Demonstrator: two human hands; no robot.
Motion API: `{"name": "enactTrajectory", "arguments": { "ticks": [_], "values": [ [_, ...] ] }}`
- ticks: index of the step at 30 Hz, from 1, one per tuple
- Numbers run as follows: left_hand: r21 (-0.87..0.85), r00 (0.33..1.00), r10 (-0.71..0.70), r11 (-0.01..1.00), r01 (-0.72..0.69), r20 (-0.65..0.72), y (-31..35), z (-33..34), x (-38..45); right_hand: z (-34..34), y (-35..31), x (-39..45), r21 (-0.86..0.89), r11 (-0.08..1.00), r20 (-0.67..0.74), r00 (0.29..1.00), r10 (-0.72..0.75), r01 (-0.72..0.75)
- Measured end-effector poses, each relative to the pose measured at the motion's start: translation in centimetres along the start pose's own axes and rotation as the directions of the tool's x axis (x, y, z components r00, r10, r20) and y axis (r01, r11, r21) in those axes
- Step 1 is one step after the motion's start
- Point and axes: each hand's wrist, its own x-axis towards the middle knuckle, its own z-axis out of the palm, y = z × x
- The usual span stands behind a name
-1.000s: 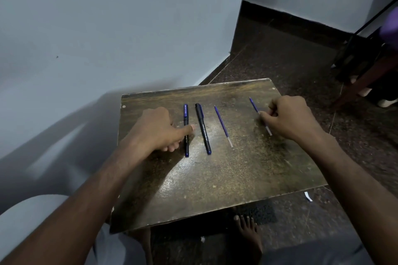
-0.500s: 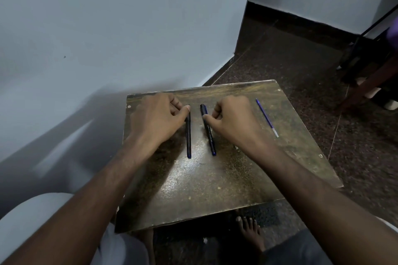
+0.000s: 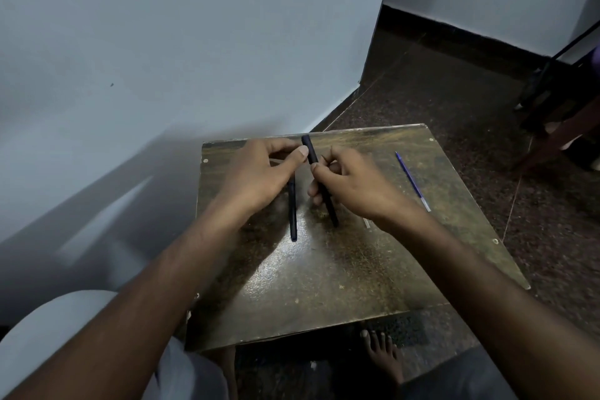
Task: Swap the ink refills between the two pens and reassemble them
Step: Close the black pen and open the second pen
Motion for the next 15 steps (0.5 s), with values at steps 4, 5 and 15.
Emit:
{"name": "enactTrajectory", "arguments": {
  "ticks": [4,5,15],
  "values": [
    [-0.292,0.999,-0.036,0.956,0.032,-0.005,0.4,0.8,0.0,0.5,-0.1,-0.6,0.292,0.955,0.060,0.998,0.026,-0.043],
    [-0.345,0.998,-0.059,0.937,0.052,-0.009,0.4,0.9,0.0,0.6,0.0,-0.6,0.299,0.954,0.040,0.999,0.021,-0.032],
    [-0.464,0.996,-0.089,0.882,0.082,0.007,0.5,1.5,0.0,2.2,0.4,-0.5,-0.005,0.994,-0.206,0.972,-0.112,0.113]
  ]
}}
